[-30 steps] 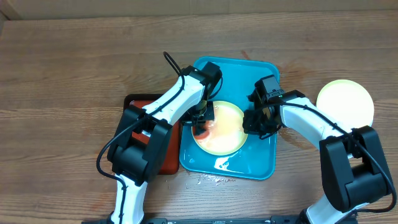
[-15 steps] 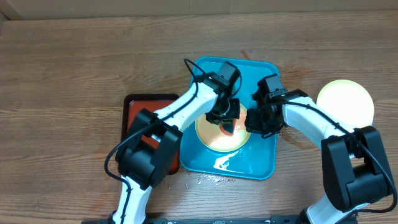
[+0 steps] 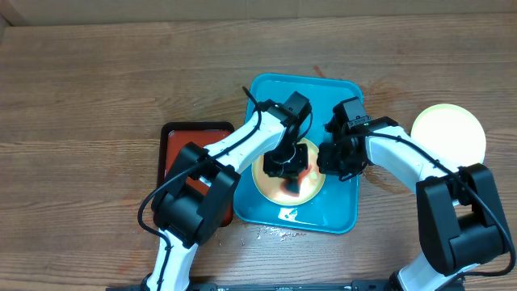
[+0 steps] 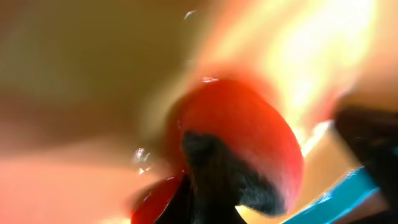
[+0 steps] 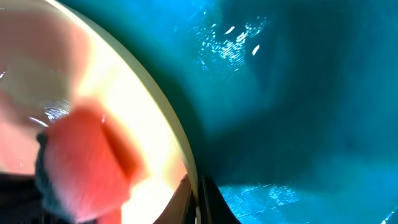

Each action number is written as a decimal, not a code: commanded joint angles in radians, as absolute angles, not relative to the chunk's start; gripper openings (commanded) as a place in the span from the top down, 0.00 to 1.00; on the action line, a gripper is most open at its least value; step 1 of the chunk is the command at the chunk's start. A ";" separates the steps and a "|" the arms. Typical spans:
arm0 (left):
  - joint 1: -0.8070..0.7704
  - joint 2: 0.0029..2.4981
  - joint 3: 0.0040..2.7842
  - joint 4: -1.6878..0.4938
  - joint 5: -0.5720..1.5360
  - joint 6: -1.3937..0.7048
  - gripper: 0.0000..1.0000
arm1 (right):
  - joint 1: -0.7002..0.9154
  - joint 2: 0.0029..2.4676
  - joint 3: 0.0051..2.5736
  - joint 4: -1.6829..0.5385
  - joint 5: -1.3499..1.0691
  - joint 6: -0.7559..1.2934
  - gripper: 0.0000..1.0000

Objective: Clean dirty plates on tray and stack at the side
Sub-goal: 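Scrub the yellow plate with the sponge while right gripper holds rim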

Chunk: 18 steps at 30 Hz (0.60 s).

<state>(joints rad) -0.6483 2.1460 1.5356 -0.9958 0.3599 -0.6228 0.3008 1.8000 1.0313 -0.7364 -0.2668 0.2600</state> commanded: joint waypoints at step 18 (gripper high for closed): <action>-0.614 2.058 1.501 -0.976 -0.104 -0.626 0.96 | 0.299 1.807 1.034 -0.727 -0.230 0.257 0.96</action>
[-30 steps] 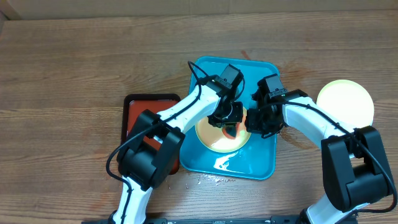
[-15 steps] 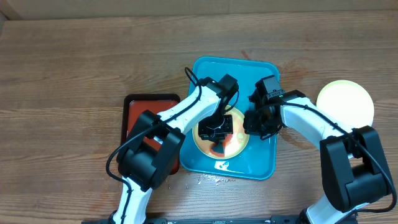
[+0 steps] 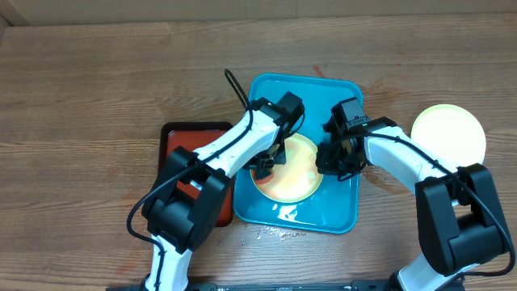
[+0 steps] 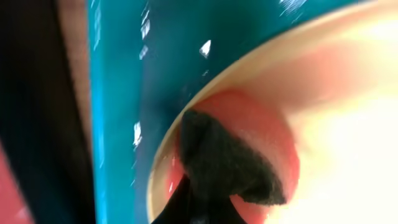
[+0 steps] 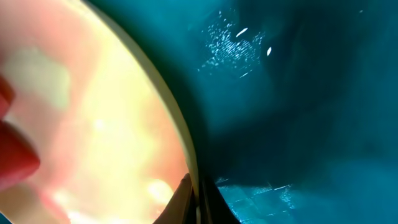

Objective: Clean dirty plates on tray and stack at the side
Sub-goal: 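Scrub the yellow plate with the sponge while right gripper holds rim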

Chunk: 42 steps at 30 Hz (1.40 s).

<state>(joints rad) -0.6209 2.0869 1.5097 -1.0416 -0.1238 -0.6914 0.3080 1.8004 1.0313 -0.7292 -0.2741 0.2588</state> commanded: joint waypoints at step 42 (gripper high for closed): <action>-0.579 1.755 1.501 -1.173 0.012 -0.650 0.95 | 0.299 1.807 1.034 -0.738 -0.226 0.254 0.96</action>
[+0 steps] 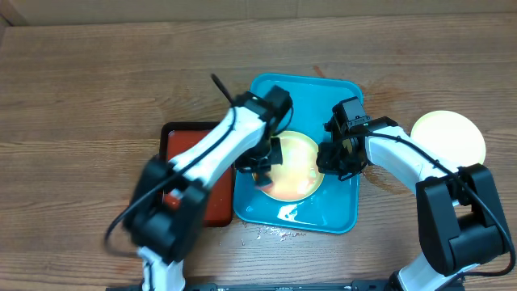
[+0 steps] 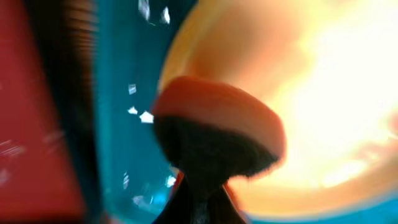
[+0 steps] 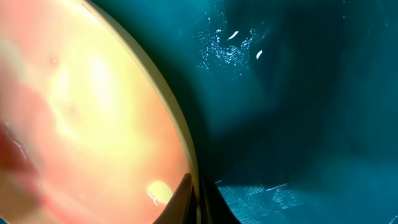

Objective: Clean dirty plates on tray and stack at the side
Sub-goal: 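Scrub the yellow plate with the sponge while right gripper holds rim, then return the sponge to the red tray with left gripper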

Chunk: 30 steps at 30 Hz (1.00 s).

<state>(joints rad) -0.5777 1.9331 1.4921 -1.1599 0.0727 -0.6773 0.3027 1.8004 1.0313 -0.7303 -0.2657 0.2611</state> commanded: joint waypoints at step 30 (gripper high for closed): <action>-0.229 1.601 1.107 -0.972 0.019 -0.471 0.54 | 0.298 1.805 1.035 -0.749 -0.262 0.262 0.96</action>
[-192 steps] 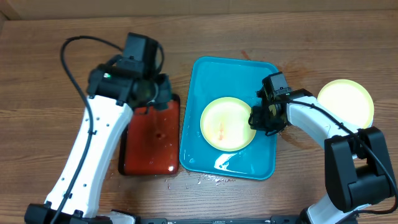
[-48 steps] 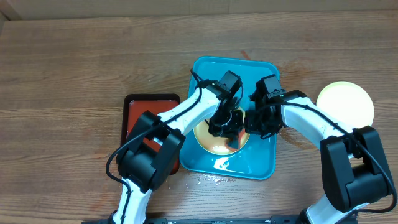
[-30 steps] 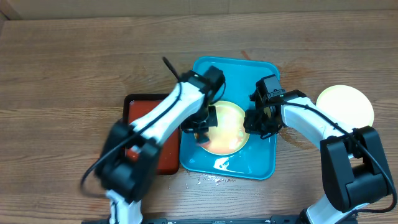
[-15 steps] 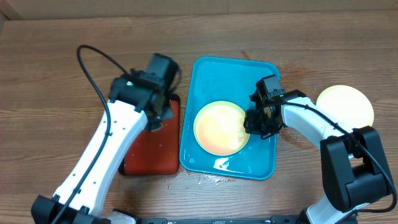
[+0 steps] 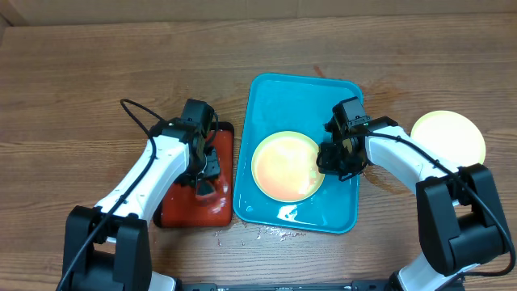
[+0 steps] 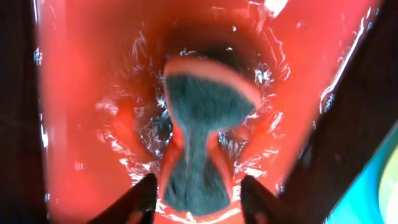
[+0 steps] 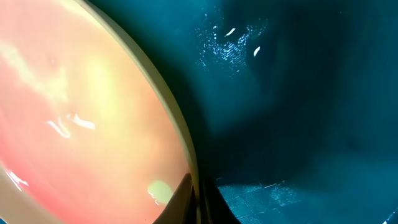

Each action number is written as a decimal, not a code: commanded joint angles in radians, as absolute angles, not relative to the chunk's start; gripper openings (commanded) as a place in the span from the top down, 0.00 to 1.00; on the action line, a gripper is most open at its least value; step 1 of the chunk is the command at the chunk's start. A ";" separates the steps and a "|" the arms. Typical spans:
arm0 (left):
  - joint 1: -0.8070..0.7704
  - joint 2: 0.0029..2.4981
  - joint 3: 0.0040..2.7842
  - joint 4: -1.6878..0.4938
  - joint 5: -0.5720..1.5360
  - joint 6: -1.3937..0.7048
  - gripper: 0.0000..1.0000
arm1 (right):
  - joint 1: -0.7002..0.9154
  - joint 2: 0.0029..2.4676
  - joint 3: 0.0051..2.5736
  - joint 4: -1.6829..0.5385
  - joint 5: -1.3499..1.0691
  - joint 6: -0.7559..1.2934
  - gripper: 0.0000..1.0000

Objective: Clean dirty plates on tray and stack at the side

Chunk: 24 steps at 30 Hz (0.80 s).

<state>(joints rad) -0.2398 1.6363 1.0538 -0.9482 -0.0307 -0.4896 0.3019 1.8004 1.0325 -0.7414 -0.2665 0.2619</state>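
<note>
A yellow plate (image 5: 287,166) lies in the blue tray (image 5: 299,97). My right gripper (image 5: 329,159) is shut on its right rim, and in the right wrist view the fingers (image 7: 198,190) pinch the plate's (image 7: 81,124) edge. My left gripper (image 5: 202,179) hangs over the red tray (image 5: 174,206). The left wrist view shows it (image 6: 198,196) open, fingers either side of the red sponge (image 6: 202,99) with its dark scrub face up, lying in the wet red tray (image 6: 81,93). A second yellow plate (image 5: 448,133) rests on the table at the right.
The red tray sits right against the blue tray's left wall. Small drops of water lie on the wooden table (image 5: 81,97) in front of the blue tray. A cable loops out from the left arm.
My left gripper has gone from the plate's left edge in the blue tray to the red tray, and it now stands open around the sponge there. The right gripper still grips the plate's rim.
My left gripper held the sponge on the middle of the plate, then on its left part, then at its left edge, while the right gripper pinched the right rim throughout. Now the sponge lies in the red tray and the plate is uncovered.
</note>
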 commanded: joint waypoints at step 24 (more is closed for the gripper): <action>-0.075 1.180 1.470 -1.314 0.025 -0.471 0.00 | 0.719 1.565 1.339 -0.839 0.217 0.228 0.96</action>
<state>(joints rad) -0.0902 1.2369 1.4364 -1.3025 0.0196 -0.4744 0.6258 1.5810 1.3182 -0.8738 0.0921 0.2340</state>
